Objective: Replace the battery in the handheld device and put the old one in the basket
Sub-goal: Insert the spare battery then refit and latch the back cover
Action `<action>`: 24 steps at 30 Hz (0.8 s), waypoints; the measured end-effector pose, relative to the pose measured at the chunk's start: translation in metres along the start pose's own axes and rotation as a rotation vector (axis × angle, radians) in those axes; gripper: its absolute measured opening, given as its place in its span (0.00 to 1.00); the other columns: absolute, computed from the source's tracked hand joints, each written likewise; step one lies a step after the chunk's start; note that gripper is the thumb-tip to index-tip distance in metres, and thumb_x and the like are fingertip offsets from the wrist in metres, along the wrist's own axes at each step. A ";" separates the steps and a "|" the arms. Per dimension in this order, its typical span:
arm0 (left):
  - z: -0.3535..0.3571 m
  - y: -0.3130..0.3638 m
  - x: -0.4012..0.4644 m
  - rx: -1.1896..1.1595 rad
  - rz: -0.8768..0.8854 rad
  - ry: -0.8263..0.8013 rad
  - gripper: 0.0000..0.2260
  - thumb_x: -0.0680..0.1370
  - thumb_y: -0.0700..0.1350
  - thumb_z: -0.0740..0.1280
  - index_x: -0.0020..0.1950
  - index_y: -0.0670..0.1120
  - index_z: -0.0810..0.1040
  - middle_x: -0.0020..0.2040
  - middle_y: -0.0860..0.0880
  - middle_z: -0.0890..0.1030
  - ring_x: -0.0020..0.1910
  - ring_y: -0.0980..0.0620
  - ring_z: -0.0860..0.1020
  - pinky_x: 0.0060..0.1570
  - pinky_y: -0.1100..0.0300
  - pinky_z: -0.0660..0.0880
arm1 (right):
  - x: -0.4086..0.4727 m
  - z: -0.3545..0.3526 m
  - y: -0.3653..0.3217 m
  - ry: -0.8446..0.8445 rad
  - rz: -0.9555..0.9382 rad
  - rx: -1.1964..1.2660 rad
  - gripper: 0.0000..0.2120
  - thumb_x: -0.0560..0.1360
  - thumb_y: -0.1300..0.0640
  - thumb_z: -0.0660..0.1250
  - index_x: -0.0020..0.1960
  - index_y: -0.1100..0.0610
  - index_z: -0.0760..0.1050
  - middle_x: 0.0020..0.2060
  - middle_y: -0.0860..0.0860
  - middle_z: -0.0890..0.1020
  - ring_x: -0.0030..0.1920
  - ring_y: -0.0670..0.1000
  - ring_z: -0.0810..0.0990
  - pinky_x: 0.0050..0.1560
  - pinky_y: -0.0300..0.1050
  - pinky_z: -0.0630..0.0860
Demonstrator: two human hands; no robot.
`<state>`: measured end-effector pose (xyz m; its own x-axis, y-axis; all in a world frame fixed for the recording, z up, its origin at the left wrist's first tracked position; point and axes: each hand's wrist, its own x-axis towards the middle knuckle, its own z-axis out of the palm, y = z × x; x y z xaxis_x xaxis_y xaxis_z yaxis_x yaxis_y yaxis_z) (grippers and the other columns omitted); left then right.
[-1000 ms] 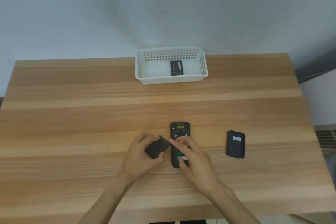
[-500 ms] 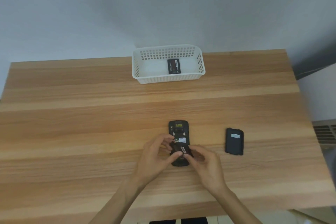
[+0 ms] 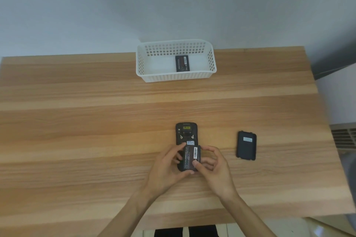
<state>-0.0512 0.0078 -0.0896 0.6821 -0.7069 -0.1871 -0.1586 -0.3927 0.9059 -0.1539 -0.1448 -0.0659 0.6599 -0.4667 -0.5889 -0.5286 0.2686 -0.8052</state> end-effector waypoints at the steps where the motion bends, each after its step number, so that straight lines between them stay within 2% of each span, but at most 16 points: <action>1: 0.000 -0.002 -0.001 0.004 0.010 -0.004 0.37 0.67 0.55 0.80 0.74 0.48 0.74 0.59 0.57 0.78 0.49 0.55 0.79 0.50 0.59 0.82 | 0.000 0.000 0.001 0.000 0.005 -0.001 0.22 0.73 0.65 0.75 0.63 0.53 0.72 0.42 0.55 0.88 0.44 0.54 0.88 0.53 0.49 0.83; 5: -0.002 -0.011 -0.004 0.021 0.045 -0.014 0.35 0.70 0.57 0.78 0.74 0.45 0.75 0.62 0.52 0.76 0.53 0.61 0.78 0.53 0.60 0.82 | 0.003 0.003 0.003 0.011 -0.018 -0.040 0.20 0.73 0.65 0.75 0.62 0.53 0.76 0.47 0.54 0.87 0.44 0.53 0.88 0.47 0.44 0.84; 8: -0.003 -0.014 -0.003 0.027 0.039 0.006 0.35 0.72 0.63 0.74 0.73 0.44 0.76 0.62 0.50 0.76 0.54 0.66 0.77 0.56 0.65 0.80 | 0.006 0.008 0.001 0.032 -0.041 -0.126 0.20 0.73 0.65 0.75 0.63 0.52 0.77 0.51 0.52 0.84 0.41 0.48 0.88 0.42 0.39 0.83; 10: -0.003 -0.014 -0.002 0.024 0.025 0.022 0.35 0.72 0.66 0.72 0.71 0.45 0.78 0.60 0.50 0.76 0.54 0.67 0.76 0.55 0.67 0.79 | 0.008 0.009 0.000 0.045 -0.067 -0.184 0.23 0.73 0.64 0.75 0.65 0.51 0.76 0.52 0.52 0.82 0.40 0.48 0.87 0.41 0.39 0.83; 12: -0.001 -0.014 -0.002 0.044 0.032 0.033 0.30 0.72 0.63 0.73 0.67 0.44 0.82 0.57 0.50 0.75 0.53 0.66 0.74 0.52 0.71 0.77 | 0.009 0.010 0.000 0.051 -0.086 -0.207 0.24 0.73 0.64 0.76 0.66 0.51 0.76 0.53 0.51 0.81 0.39 0.49 0.87 0.41 0.41 0.84; 14: 0.001 -0.015 -0.001 0.052 0.031 0.027 0.25 0.73 0.55 0.77 0.65 0.43 0.83 0.56 0.50 0.75 0.51 0.64 0.74 0.49 0.72 0.75 | 0.010 0.009 0.001 0.059 -0.109 -0.218 0.24 0.73 0.64 0.76 0.66 0.51 0.78 0.54 0.50 0.80 0.38 0.49 0.87 0.42 0.40 0.84; 16: 0.002 -0.018 -0.001 0.060 0.040 0.021 0.23 0.72 0.49 0.79 0.65 0.42 0.82 0.57 0.49 0.75 0.49 0.61 0.75 0.48 0.71 0.76 | 0.010 0.008 0.001 0.039 -0.118 -0.225 0.23 0.73 0.63 0.76 0.66 0.52 0.79 0.56 0.50 0.80 0.39 0.48 0.87 0.44 0.37 0.83; 21: 0.002 -0.025 -0.004 0.110 0.063 0.040 0.26 0.74 0.53 0.76 0.68 0.43 0.80 0.60 0.49 0.76 0.50 0.67 0.74 0.52 0.74 0.75 | 0.014 0.005 0.001 -0.061 -0.151 -0.307 0.28 0.71 0.63 0.78 0.68 0.52 0.76 0.56 0.49 0.78 0.48 0.47 0.85 0.51 0.35 0.82; 24: 0.001 -0.025 -0.004 0.130 0.064 0.059 0.24 0.75 0.53 0.74 0.67 0.43 0.81 0.61 0.49 0.78 0.49 0.62 0.77 0.51 0.69 0.78 | 0.019 0.000 -0.002 -0.130 -0.208 -0.402 0.31 0.70 0.64 0.78 0.70 0.52 0.74 0.56 0.46 0.75 0.51 0.46 0.81 0.55 0.34 0.80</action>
<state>-0.0508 0.0201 -0.1119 0.7076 -0.6988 -0.1049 -0.2912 -0.4237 0.8577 -0.1400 -0.1541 -0.0760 0.8216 -0.3597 -0.4422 -0.5258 -0.1787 -0.8316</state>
